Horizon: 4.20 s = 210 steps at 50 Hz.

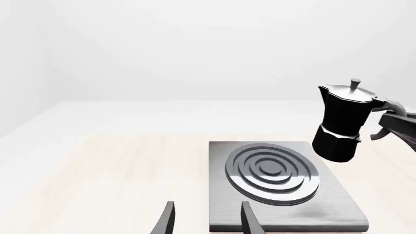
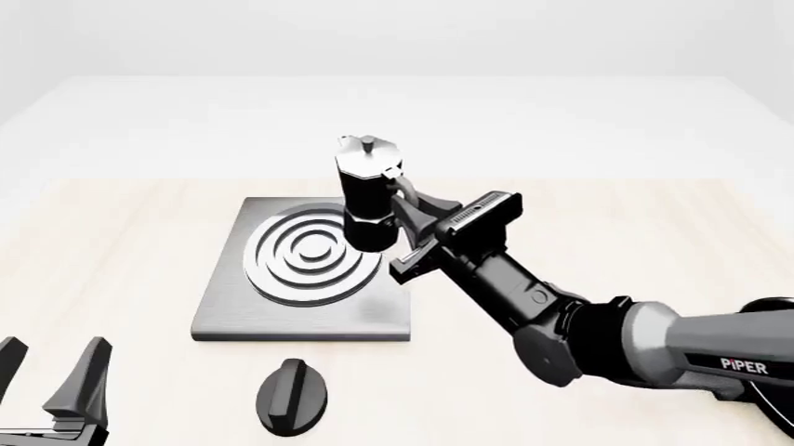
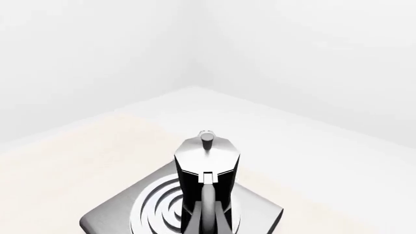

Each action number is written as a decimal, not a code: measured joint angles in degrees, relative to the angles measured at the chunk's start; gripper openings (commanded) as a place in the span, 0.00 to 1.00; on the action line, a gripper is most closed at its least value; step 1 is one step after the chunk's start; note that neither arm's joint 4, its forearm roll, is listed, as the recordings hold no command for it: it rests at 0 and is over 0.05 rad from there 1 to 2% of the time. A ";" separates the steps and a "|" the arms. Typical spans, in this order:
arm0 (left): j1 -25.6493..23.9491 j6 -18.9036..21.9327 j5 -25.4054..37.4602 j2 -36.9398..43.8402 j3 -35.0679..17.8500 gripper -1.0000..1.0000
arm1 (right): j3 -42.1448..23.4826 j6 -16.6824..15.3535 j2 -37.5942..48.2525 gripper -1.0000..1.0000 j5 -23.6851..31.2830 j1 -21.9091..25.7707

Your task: Put the moka pot on the stove.

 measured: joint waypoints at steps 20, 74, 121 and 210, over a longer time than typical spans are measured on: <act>0.00 0.00 0.00 0.00 0.00 1.00 | -4.10 0.05 3.86 0.00 0.02 0.84; 0.00 0.00 0.00 0.00 0.00 1.00 | -15.08 1.31 14.08 0.00 0.51 2.31; 0.00 0.00 0.00 0.00 0.00 1.00 | -23.53 1.85 23.96 0.00 1.30 3.91; 0.00 0.00 0.00 0.00 0.00 1.00 | -27.30 1.92 28.02 1.00 3.89 3.45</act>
